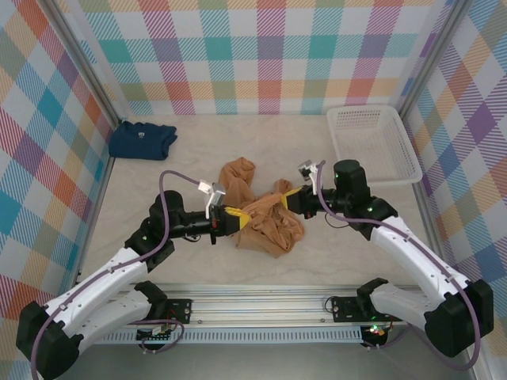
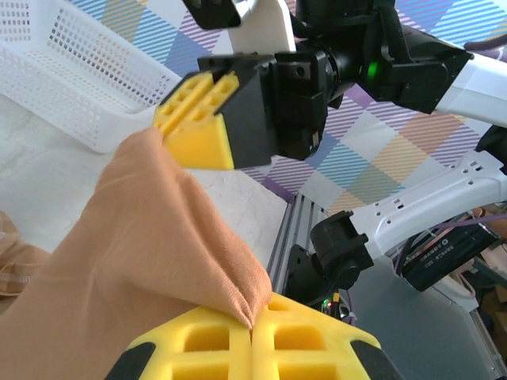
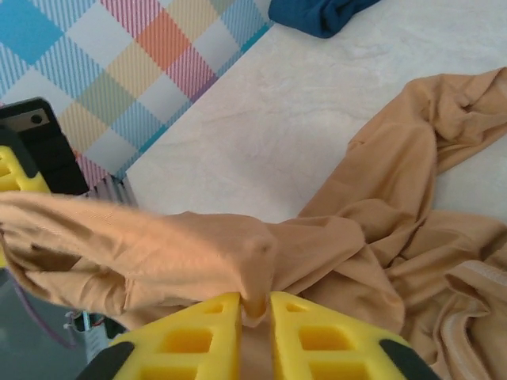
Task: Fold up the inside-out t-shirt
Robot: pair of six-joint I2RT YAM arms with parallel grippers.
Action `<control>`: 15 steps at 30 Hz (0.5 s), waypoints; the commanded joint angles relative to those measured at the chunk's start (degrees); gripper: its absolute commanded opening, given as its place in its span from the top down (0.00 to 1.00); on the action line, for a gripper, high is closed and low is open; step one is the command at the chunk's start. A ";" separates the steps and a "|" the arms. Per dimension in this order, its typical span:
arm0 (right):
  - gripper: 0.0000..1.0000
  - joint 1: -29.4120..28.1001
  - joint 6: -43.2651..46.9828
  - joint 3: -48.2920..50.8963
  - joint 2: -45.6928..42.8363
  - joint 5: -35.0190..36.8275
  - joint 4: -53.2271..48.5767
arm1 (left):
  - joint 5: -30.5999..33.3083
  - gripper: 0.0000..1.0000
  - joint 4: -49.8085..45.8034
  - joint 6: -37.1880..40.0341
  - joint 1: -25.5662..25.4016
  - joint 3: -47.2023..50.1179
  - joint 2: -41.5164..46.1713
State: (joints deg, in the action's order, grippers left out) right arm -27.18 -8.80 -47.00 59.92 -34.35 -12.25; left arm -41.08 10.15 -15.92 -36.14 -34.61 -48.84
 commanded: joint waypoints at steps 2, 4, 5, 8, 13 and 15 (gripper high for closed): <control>0.59 -2.34 8.74 4.31 -4.79 1.17 4.83 | -0.19 1.00 -3.70 4.04 0.46 -3.48 0.23; 0.51 -4.42 11.76 5.87 -6.43 6.13 7.10 | 0.67 1.00 -5.31 4.65 0.53 -3.70 0.40; 0.49 -5.37 13.20 6.36 -6.87 8.33 8.32 | 1.06 1.00 -5.81 4.74 0.52 -3.80 0.50; 0.47 -8.06 17.76 5.77 -6.12 13.30 9.72 | 1.38 1.00 -7.04 4.94 0.46 -3.97 0.59; 0.39 -11.55 24.75 2.61 -1.92 16.62 9.10 | 1.53 1.00 -8.07 5.38 0.47 -4.50 0.41; 0.35 -12.34 26.46 1.51 -0.50 16.97 8.87 | 1.62 1.00 -8.31 5.47 0.50 -4.53 0.37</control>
State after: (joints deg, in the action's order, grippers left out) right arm -38.59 11.31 -42.52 58.24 -19.84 -5.13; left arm -39.77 2.44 -11.92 -36.05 -36.69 -48.97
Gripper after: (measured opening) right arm 0.643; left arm 0.052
